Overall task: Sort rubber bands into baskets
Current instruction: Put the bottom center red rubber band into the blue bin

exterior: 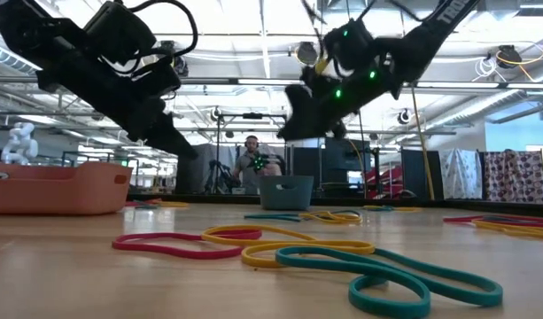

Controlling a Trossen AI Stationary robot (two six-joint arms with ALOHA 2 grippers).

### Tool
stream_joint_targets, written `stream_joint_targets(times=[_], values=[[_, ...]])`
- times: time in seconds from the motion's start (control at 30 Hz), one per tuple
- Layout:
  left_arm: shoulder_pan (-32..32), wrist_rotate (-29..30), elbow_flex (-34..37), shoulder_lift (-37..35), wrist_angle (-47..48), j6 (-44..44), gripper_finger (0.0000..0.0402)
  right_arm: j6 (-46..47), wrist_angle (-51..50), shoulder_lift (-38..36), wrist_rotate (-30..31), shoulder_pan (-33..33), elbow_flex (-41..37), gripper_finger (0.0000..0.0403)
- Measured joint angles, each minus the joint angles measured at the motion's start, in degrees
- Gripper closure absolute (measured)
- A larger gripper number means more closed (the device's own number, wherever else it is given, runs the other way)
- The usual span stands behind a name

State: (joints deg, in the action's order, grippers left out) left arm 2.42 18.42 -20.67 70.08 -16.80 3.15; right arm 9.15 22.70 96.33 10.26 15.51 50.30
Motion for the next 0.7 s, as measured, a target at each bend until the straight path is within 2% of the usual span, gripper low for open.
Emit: stream_joint_targets(times=[0.2, 0.5, 0.7], values=[[-2.93, -1.88, 0.0, -2.39, -0.75, -2.69, 0.0309, -3.15, 4.05, -0.53, -11.69, -7.72, 0.0, 0.0273], [-6.51, -5.33, 0.0, -3.47, -5.33, -4.39, 0.0309, -7.26, 8.11, 1.84, -11.77, -25.04, 0.0, 0.0273], [-9.52, -6.68, 0.02, -3.47, -8.2, 1.23, 0.0309, -7.29, 17.53, 7.16, -11.64, -33.12, 0.02, 0.0273]])
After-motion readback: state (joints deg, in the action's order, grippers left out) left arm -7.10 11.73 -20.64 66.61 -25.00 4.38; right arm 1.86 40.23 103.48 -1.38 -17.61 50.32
